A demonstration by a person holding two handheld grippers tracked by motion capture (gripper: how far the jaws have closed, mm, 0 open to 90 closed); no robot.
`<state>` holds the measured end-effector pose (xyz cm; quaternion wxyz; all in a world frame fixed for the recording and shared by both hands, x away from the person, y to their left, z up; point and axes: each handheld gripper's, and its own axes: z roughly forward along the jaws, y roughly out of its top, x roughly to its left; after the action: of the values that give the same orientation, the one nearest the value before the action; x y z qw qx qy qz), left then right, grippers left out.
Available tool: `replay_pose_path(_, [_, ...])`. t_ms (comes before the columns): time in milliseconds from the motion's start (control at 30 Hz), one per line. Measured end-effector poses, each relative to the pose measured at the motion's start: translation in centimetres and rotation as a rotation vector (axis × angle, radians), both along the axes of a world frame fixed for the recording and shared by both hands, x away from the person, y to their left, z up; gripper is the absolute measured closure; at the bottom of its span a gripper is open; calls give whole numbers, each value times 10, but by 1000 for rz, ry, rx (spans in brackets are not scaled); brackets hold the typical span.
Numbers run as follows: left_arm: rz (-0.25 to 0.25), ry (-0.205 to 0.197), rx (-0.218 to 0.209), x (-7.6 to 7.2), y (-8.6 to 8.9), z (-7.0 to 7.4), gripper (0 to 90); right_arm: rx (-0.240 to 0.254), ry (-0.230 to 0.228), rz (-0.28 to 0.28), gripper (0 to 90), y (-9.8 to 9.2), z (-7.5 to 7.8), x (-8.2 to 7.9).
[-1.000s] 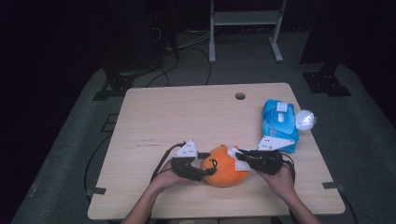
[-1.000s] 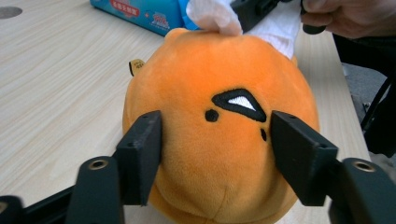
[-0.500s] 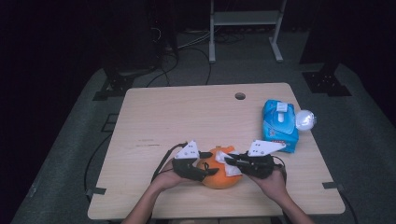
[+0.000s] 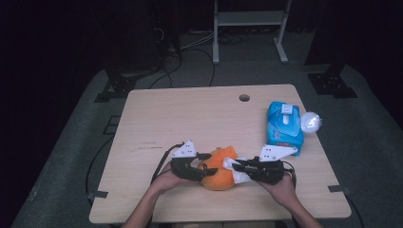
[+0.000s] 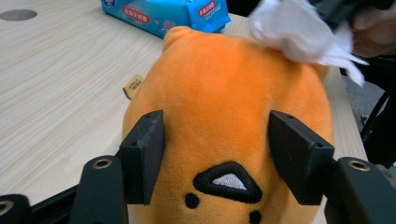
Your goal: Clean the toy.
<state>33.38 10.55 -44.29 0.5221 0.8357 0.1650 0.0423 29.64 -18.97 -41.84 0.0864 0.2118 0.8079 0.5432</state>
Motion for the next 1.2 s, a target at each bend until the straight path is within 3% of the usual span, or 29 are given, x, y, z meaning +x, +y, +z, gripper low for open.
replay_pose_path(167, [-36, -15, 9, -4, -4, 0, 398, 15, 28, -82, 812, -4, -2, 19])
replay_pose_path(267, [-25, -6, 1, -3, -4, -1, 398, 27, 54, -85, 812, -6, -6, 25])
replay_pose_path(467, [24, 14, -5, 1, -1, 0, 386, 18, 54, -55, 811, -10, -5, 12])
replay_pose_path(567, [21, 21, -14, 1, -1, -1, 385, 23, 50, -28, 810, -11, -4, 4])
replay_pose_path(700, [-14, -5, -6, -4, -6, 0, 389, 16, 46, -40, 811, -8, -2, 7])
replay_pose_path(833, [-86, -39, 12, -12, -17, 2, 391, 19, 38, -73, 812, -4, 0, 18])
replay_pose_path(900, [-109, -45, 25, -15, -21, 3, 387, 25, 55, -84, 811, -3, -2, 25])
replay_pose_path(1033, [-106, -24, 7, -13, -18, 2, 383, 31, 78, -80, 811, -4, -5, 27])
replay_pose_path(1200, [7, 14, -56, -7, -16, 8, 251, 6, 59, -53, 810, -2, -4, 14])
